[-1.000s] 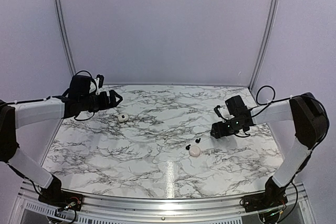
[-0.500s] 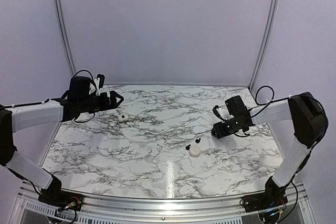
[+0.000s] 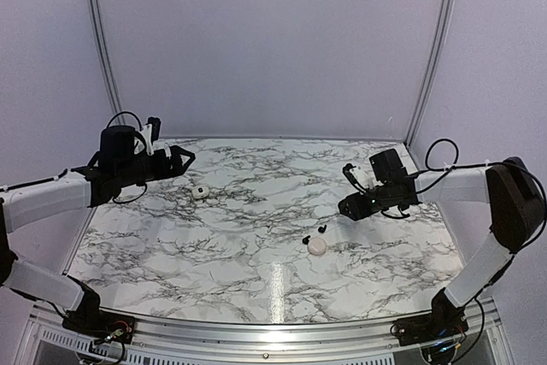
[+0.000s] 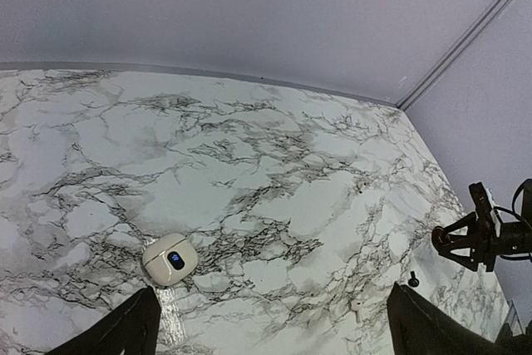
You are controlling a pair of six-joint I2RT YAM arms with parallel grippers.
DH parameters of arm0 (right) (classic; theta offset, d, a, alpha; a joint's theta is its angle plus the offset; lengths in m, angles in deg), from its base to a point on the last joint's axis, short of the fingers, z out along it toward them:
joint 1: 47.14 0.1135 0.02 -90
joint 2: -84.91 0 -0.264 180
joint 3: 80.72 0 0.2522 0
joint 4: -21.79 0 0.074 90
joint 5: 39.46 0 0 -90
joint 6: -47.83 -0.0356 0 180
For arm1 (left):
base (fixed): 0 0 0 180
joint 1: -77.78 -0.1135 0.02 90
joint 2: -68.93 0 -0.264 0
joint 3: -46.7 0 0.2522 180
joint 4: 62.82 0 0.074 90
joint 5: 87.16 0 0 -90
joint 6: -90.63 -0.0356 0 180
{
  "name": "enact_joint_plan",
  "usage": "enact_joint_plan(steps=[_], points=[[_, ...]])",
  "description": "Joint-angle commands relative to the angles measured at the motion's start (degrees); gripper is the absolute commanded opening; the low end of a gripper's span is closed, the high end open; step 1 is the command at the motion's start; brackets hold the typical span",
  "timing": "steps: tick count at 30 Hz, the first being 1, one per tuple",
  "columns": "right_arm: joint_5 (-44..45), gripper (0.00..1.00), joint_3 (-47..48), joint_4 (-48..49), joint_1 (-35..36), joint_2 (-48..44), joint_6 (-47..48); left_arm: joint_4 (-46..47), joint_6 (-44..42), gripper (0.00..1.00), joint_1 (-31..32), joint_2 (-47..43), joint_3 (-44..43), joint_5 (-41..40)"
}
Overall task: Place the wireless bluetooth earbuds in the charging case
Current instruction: Pick up the charging case from the center of the board, then pass from the right arm to the left
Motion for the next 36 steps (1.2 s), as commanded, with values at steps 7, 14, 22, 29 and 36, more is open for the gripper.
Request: enact_joint_plan(steps=[7, 14, 22, 29, 36], points=[[-3.2, 0.38, 7.8, 1.2, 14.5, -5.2, 8.4, 2.1, 1.4, 0.99, 6.2, 2.4, 1.5, 18.5], [-1.2, 0.38, 12.4, 0.9, 24.4, -5.4, 14.0, 3.9, 6.3, 0.84, 12.8, 6.5, 1.2, 22.7], [3.2, 0.38, 17.1, -1.0, 32.1, -4.2, 18.1, 4.7, 8.0, 0.77, 18.3, 10.4, -1.9, 24.9], [4.0, 0.38, 20.2, -2.8, 35.5, -1.8, 20.1, 8.5, 8.8, 0.73, 20.8, 11.1, -1.6, 26.2], [4.3, 0.39, 20.8, -2.8, 36.9, -1.4, 20.8, 14.1, 11.2, 0.67, 21.0, 8.8, 0.7, 26.5]])
